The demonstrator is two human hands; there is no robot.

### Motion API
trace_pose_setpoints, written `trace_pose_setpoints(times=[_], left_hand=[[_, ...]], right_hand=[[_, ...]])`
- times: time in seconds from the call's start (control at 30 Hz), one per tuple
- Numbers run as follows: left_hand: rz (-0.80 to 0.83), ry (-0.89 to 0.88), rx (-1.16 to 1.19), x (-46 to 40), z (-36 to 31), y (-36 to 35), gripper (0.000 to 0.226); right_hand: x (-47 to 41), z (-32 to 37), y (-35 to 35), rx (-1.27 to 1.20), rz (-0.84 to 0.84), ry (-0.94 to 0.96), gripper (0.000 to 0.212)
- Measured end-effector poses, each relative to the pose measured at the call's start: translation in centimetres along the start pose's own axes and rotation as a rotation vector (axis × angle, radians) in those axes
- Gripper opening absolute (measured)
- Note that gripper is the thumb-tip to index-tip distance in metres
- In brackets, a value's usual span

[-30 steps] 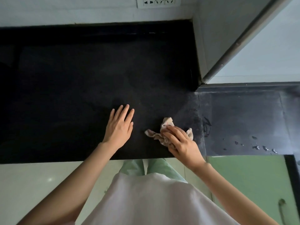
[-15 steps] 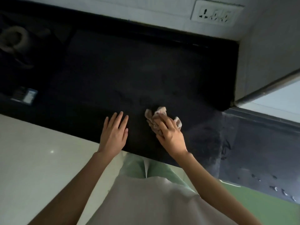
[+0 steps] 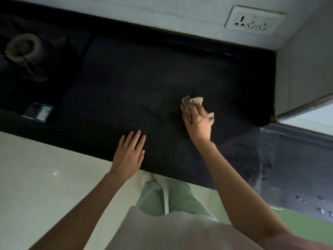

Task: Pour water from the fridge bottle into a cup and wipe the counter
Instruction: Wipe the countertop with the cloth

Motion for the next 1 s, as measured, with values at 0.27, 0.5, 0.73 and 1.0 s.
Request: trace_pose_setpoints(times=[0.27, 0.5, 0.73, 1.0], left_hand=[[-0.061, -0.119, 0.083, -0.2, 1.0, 0.0, 0.053], [-0.062, -0.139, 0.123, -0.2, 1.5, -0.5, 0.054], [-0.036, -0.155, 0.095, -0.3, 1.6, -0.7, 0.052], [-0.039, -0.150, 0.159, -0.2, 1.7, -0.8, 0.053]], right_hand=[[12.3, 3.9, 0.7, -0.019, 0.136, 0.143, 0.057], [7.2, -3.0, 3.8, 0.061, -0.090, -0.265, 0.042], [-0.2, 7.2, -3.3, 0.065, 0.013, 0.105, 0.035], [9.5, 5.6, -0.1, 0.009, 0.057, 0.144, 0.046]])
Point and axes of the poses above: each hand's wrist, its own x-axis away from the middle knuckle, its own y-axis out of the back of the hand, z = x × y, the point moved 7 cm from there along -x, towards the middle knuckle, and after that the axes turned 9 degrees about y, right-handed, at the moved point
